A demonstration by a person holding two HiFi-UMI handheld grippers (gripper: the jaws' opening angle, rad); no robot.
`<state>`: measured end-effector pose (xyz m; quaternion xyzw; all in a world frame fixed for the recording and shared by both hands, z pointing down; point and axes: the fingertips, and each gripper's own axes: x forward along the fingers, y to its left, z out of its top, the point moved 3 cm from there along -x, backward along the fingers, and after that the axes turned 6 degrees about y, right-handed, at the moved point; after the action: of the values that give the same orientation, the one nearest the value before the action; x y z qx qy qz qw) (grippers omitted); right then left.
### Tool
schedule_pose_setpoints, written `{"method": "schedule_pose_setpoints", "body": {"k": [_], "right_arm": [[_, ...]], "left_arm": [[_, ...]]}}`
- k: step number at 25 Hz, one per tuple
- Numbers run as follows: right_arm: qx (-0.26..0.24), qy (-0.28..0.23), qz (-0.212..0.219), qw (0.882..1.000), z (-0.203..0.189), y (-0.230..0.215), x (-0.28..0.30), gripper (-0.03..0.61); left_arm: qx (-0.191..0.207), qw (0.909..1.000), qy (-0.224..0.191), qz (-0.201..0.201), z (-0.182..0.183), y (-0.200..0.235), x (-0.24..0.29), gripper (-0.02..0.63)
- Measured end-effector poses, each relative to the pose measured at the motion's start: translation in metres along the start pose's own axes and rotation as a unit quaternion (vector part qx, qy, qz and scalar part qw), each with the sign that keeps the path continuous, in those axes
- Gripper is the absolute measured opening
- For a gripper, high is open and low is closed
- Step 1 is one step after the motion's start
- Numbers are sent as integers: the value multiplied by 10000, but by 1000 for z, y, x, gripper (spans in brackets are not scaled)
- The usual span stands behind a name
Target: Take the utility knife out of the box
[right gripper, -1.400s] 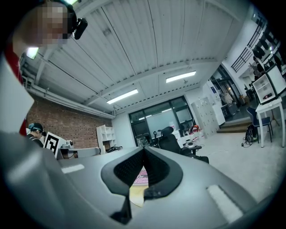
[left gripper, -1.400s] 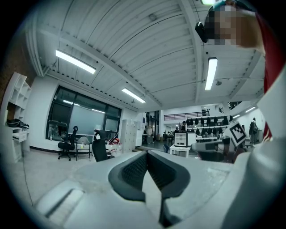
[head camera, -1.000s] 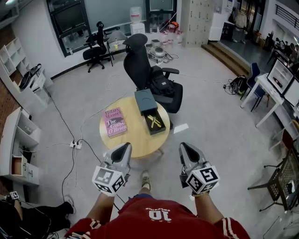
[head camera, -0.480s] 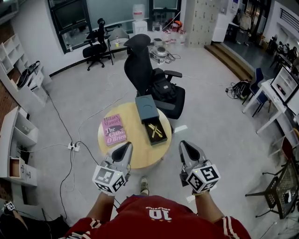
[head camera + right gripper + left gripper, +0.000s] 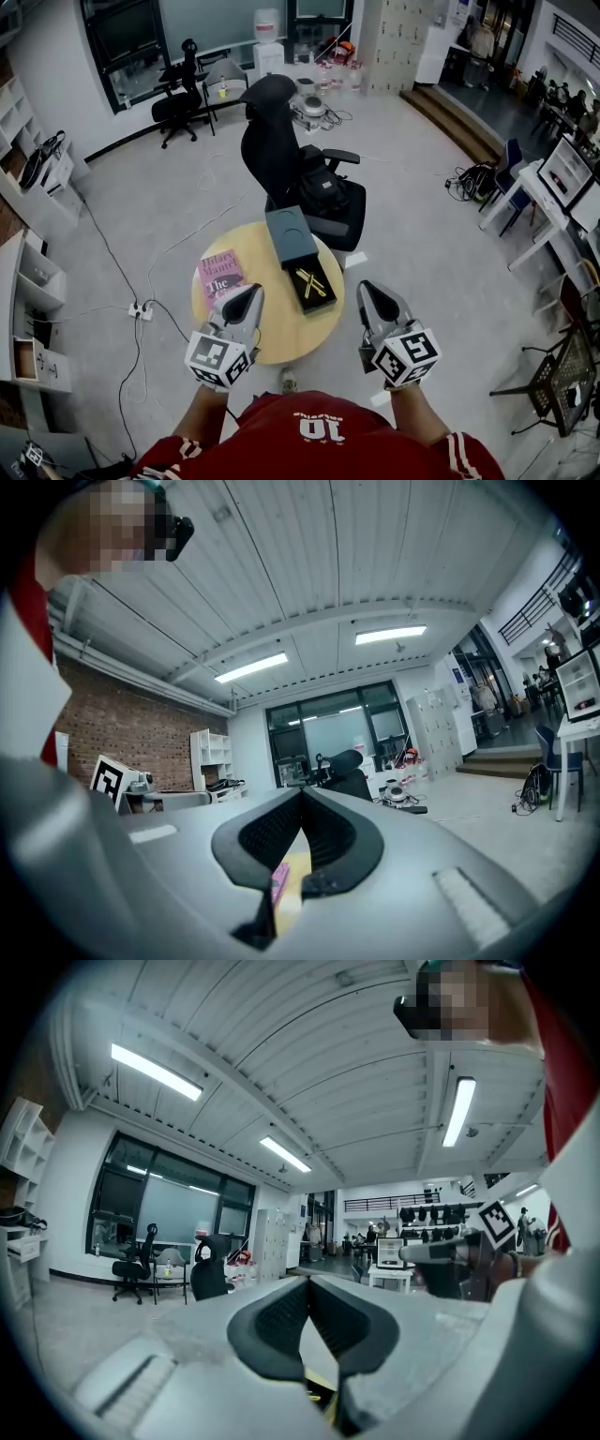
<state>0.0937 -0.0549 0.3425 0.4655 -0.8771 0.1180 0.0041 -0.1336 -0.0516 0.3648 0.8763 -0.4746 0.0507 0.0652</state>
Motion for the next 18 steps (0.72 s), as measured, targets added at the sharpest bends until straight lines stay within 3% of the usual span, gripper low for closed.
{"method": "schedule_pose_setpoints", "body": {"k": [10,18], "right_arm": [[-40,-47,-338,9994,10,-10,39,-3],[-6,0,-534,9986,2,-6,61,-3]], "left_arm": [[173,9992,0,-348,9,38,46,3],[143,9984,120,-543,-7,64,59,3]]}}
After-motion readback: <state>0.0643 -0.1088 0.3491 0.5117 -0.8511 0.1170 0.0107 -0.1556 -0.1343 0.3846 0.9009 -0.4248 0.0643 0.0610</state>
